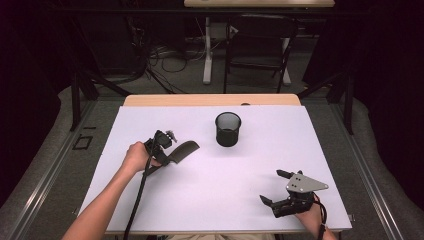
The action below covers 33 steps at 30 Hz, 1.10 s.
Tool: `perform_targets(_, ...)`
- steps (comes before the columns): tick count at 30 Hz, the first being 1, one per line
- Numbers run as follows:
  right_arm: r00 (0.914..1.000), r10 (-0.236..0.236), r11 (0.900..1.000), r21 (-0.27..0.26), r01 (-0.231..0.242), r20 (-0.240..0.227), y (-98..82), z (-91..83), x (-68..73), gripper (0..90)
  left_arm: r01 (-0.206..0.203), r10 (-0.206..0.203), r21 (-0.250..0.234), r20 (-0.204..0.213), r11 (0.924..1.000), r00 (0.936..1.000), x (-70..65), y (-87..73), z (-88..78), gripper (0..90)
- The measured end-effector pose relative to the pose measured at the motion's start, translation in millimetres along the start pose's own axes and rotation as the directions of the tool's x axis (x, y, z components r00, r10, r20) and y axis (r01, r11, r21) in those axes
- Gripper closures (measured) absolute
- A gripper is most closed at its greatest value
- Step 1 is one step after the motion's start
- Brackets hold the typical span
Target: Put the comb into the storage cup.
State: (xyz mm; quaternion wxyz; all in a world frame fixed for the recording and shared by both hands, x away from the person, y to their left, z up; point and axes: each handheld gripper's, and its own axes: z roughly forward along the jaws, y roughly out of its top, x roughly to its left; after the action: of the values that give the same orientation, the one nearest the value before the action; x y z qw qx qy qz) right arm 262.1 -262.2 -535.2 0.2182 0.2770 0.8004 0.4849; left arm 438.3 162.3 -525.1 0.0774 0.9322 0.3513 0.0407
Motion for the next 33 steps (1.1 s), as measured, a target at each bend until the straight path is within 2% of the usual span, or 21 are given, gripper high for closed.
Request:
perform_targets(8, 1.0000, 0.004, 1.000, -0.005, -0.004, 0.003, 0.0, -0.5, -0.2, 0.1, 0.017, -0.016, -0.064, 0.008, 0.9978, 0.9998, 3.3, -7.5, -10.2, 72.5)
perform_targets(9, 1.0000, 0.003, 1.000, -0.005, -0.003, 0.003, 0.1, -0.5, -0.2, 0.1, 0.020, -0.019, -0.086, 0.006, 0.9961, 0.9998, 2.3, -9.7, -14.0, 72.5)
perform_targets(10, 1.0000, 0.003, 1.000, -0.005, -0.003, 0.003, 0.1, -0.7, -0.2, 0.1, 0.020, -0.019, -0.086, 0.006, 0.9961, 0.9998, 2.3, -9.7, -14.0, 72.5)
perform_targets(12, 1.0000, 0.003, 1.000, -0.010, -0.003, 0.004, 0.1, -0.6, -0.2, 0.1, 0.026, -0.025, -0.128, 0.011, 0.9914, 0.9996, 0.6, -12.7, -19.7, 72.4)
perform_targets(13, 1.0000, 0.003, 1.000, -0.010, -0.003, 0.004, 0.1, -0.6, -0.2, 0.1, 0.026, -0.025, -0.128, 0.011, 0.9914, 0.9996, 0.6, -12.7, -19.7, 72.4)
perform_targets(15, 1.0000, 0.002, 1.000, -0.005, -0.002, 0.005, 0.2, -0.8, -0.3, 0.1, 0.029, -0.026, -0.166, 0.017, 0.9856, 0.9995, -0.7, -15.5, -24.5, 72.4)
perform_targets(17, 1.0000, 0.002, 1.000, -0.006, -0.002, 0.004, 0.1, -0.7, -0.3, 0.1, 0.024, -0.022, -0.178, 0.012, 0.9837, 0.9997, -1.0, -16.4, -25.9, 72.4)
perform_targets(18, 1.0000, 0.001, 1.000, -0.005, -0.001, 0.004, 0.2, -0.6, 0.1, 0.1, 0.030, -0.028, -0.200, 0.013, 0.9793, 0.9995, -2.2, -18.5, -28.9, 72.4)
perform_targets(19, 1.0000, 0.001, 1.000, -0.005, -0.001, 0.004, 0.2, -0.6, 0.1, 0.1, 0.030, -0.028, -0.200, 0.013, 0.9793, 0.9995, -2.2, -18.5, -28.9, 72.5)
perform_targets(20, 1.0000, 0.000, 1.000, -0.006, 0.000, 0.004, 0.4, -0.8, 0.2, 0.1, 0.036, -0.031, -0.223, 0.027, 0.9741, 0.9992, -2.3, -20.6, -30.6, 72.5)
perform_targets(22, 1.0000, 0.000, 1.000, -0.006, 0.000, 0.004, 0.4, -0.9, 0.1, 0.1, 0.039, -0.032, -0.223, 0.037, 0.9741, 0.9988, -2.0, -21.2, -31.4, 72.5)
perform_targets(28, 1.0000, 0.004, 1.000, -0.009, -0.004, 0.002, 0.1, -0.3, -0.4, 0.1, 0.049, -0.037, -0.265, 0.049, 0.9631, 0.9981, -1.9, -26.0, -31.3, 72.5)
perform_targets(29, 1.0000, 0.004, 1.000, -0.009, -0.004, 0.002, 0.1, -0.3, -0.4, 0.1, 0.057, -0.044, -0.277, 0.051, 0.9593, 0.9977, -2.0, -27.3, -31.7, 72.5)
perform_targets(30, 1.0000, 0.006, 1.000, -0.007, -0.006, 0.003, -0.1, -0.3, -0.4, 0.1, 0.066, -0.051, -0.299, 0.057, 0.9519, 0.9971, -1.7, -29.9, -32.6, 72.5)
perform_targets(31, 1.0000, 0.008, 1.000, -0.006, -0.008, 0.003, -0.1, -0.4, -0.4, 0.1, 0.066, -0.051, -0.299, 0.057, 0.9519, 0.9971, -1.7, -29.9, -32.6, 72.5)
perform_targets(33, 1.0000, 0.007, 1.000, -0.004, -0.007, 0.004, -0.1, -0.7, -0.4, 0.1, 0.070, -0.053, -0.316, 0.063, 0.9462, 0.9966, -1.6, -32.4, -32.9, 72.5)
